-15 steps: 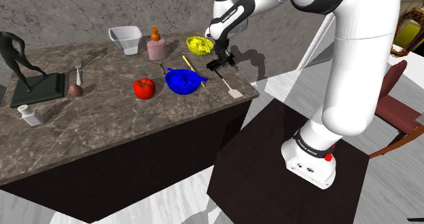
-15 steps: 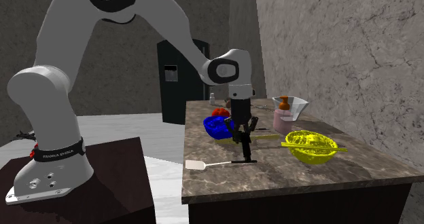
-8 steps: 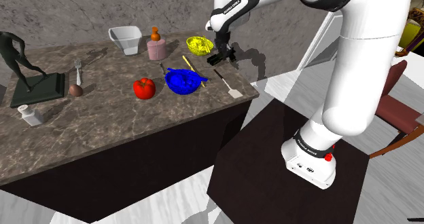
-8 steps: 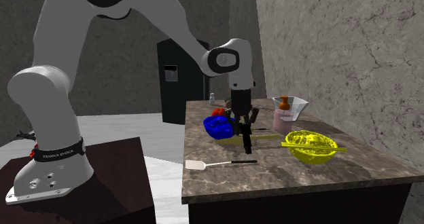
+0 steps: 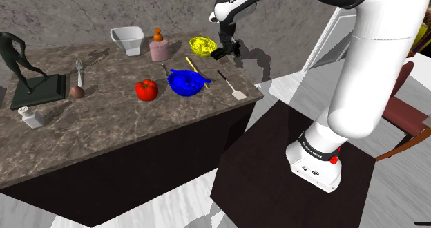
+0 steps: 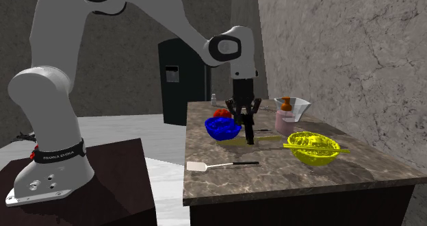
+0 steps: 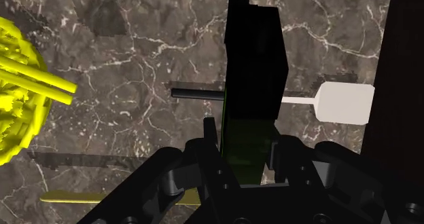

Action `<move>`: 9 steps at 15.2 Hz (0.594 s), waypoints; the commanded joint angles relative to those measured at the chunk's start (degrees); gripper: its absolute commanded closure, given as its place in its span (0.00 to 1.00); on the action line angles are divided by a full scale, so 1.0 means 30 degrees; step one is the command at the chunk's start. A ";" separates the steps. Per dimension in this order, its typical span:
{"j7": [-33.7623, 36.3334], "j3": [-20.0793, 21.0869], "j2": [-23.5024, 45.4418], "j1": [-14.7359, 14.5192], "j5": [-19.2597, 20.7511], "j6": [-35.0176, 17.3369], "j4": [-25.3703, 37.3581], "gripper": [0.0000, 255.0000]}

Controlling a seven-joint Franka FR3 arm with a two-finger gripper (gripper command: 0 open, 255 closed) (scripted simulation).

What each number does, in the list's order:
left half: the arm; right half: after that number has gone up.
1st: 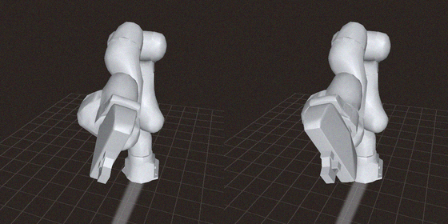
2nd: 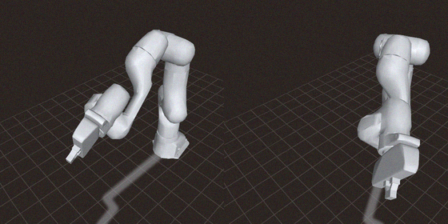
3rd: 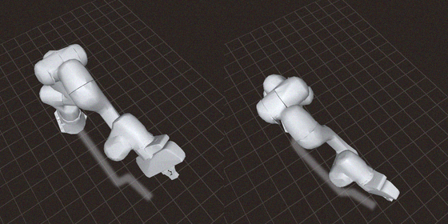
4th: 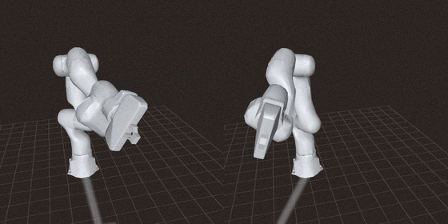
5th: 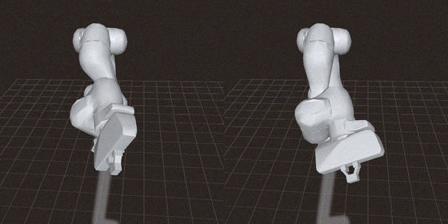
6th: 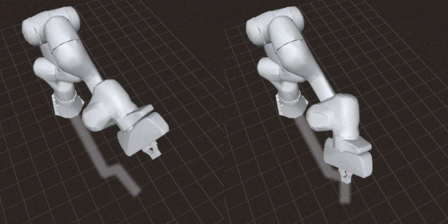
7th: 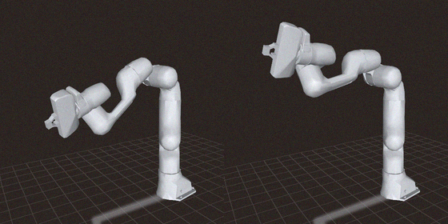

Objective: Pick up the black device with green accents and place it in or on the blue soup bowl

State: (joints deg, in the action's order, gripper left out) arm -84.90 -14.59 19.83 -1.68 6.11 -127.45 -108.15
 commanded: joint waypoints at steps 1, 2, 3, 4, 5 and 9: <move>-0.0060 -0.0031 -0.0294 -0.0009 0.0041 0.0460 0.0175 1.00; -0.0076 -0.0040 -0.0422 -0.0021 0.0058 0.0677 0.0267 1.00; -0.0092 -0.0049 -0.0546 -0.0033 0.0075 0.0896 0.0365 1.00; -0.0109 -0.0057 -0.0668 -0.0044 0.0091 0.1115 0.0466 1.00; -0.0116 -0.0060 -0.0724 -0.0049 0.0099 0.1211 0.0508 1.00; 0.1570 0.0477 -0.0695 -0.1171 0.0246 0.1596 0.0673 1.00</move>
State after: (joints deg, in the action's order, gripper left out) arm -81.25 -13.45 17.91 -4.53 6.72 -122.90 -106.05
